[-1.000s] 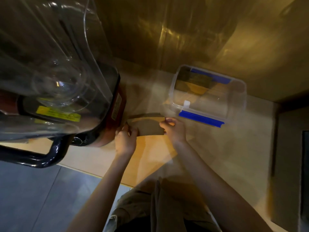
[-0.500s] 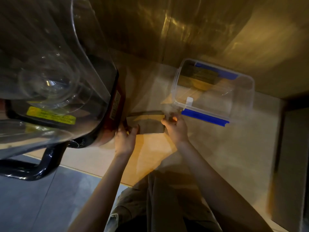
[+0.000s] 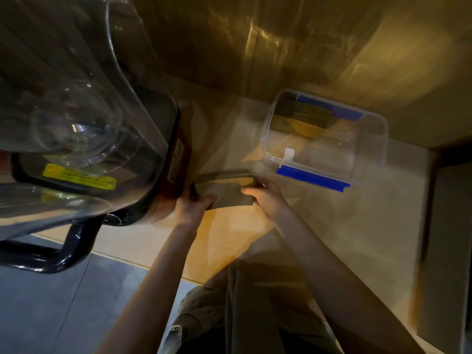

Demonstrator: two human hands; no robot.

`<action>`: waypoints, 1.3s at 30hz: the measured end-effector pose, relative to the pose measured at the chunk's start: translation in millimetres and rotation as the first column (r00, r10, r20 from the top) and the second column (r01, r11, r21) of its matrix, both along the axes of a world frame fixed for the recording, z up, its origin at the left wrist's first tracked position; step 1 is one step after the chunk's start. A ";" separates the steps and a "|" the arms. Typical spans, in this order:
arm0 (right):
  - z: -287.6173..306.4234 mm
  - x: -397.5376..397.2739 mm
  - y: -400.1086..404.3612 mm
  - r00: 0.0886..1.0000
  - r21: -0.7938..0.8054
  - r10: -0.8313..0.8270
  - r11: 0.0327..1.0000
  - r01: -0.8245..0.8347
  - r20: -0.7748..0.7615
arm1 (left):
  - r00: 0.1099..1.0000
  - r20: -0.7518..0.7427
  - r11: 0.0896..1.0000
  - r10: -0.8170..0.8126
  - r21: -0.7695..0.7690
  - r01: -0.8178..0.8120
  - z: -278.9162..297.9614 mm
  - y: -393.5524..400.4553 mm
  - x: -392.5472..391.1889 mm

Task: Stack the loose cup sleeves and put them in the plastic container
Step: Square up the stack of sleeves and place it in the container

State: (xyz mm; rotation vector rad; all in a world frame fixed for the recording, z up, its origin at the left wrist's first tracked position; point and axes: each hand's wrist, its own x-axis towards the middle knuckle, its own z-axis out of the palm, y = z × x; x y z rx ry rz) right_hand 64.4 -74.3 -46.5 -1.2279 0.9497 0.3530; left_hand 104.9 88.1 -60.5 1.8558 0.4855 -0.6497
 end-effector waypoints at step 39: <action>-19.4 -172.2 4.0 0.984 -0.448 -0.047 0.886 0.120 0.172 | 0.774 0.316 0.822 -0.549 0.035 0.568 -8.6 -39.8 -113.4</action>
